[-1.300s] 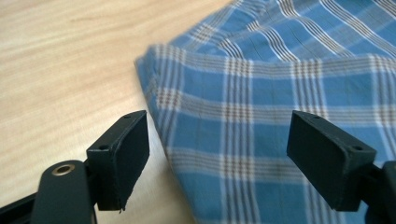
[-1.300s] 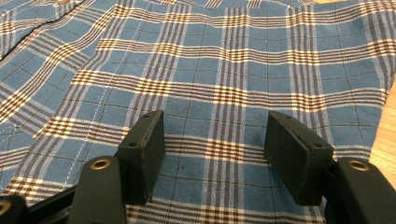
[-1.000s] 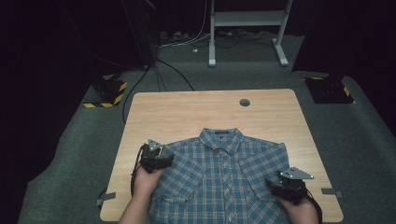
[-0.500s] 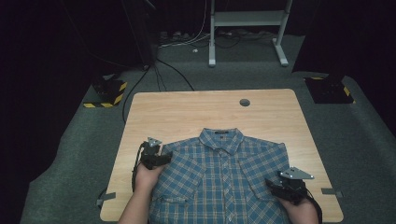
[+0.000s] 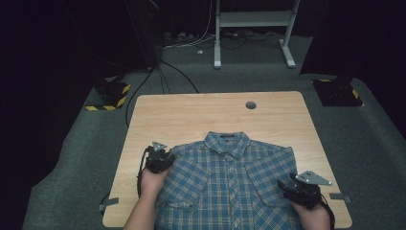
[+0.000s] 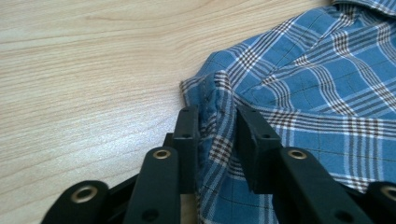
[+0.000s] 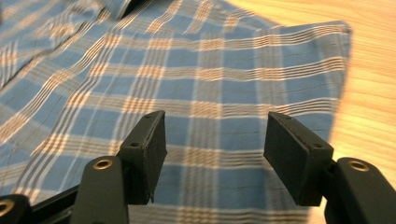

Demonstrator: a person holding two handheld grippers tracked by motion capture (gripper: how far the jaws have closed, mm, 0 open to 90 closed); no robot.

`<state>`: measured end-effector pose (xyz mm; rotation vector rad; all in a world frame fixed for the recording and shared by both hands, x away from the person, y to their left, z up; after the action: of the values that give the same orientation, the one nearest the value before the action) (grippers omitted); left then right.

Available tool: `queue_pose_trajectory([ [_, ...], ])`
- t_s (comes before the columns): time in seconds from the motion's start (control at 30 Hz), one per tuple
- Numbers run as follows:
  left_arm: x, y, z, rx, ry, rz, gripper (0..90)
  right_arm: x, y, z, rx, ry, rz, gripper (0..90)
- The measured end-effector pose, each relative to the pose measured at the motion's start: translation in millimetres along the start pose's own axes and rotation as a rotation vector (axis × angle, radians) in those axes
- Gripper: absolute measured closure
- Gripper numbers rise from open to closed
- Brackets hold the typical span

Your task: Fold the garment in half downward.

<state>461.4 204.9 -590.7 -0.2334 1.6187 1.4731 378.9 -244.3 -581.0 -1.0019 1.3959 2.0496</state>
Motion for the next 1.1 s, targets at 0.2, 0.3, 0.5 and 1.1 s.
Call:
queue_pose_trajectory([
  [0.2,-0.7,-0.8,-1.4,0.010,0.005,-0.011,74.5,-24.3,-6.1,-23.3,0.031,-0.045,0.023,41.8],
  [0.3,-0.8,-1.1,-2.8,0.024,-0.001,-0.019,77.7,-40.2,-16.4,-32.6,0.056,-0.057,0.034,43.2],
  [0.5,0.4,-0.5,-2.0,0.040,0.021,-0.031,77.9,-58.2,-43.5,-39.5,0.103,-0.061,0.064,46.1],
  [1.1,1.1,-1.1,-2.1,0.057,0.017,-0.056,80.7,-56.0,-69.2,-48.7,0.121,-0.062,0.087,68.3],
])
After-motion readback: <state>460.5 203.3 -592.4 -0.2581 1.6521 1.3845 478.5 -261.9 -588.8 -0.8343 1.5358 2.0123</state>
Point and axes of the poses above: each handheld gripper's, and its own axes: y roughly backward along the jaws, x roughly out of its underside, z roughly to its left, the point moved 8 cm from there along -y, roughly forward along the jaws, and after that the axes turned 15 degrees about -y, right-handed, at the moved point
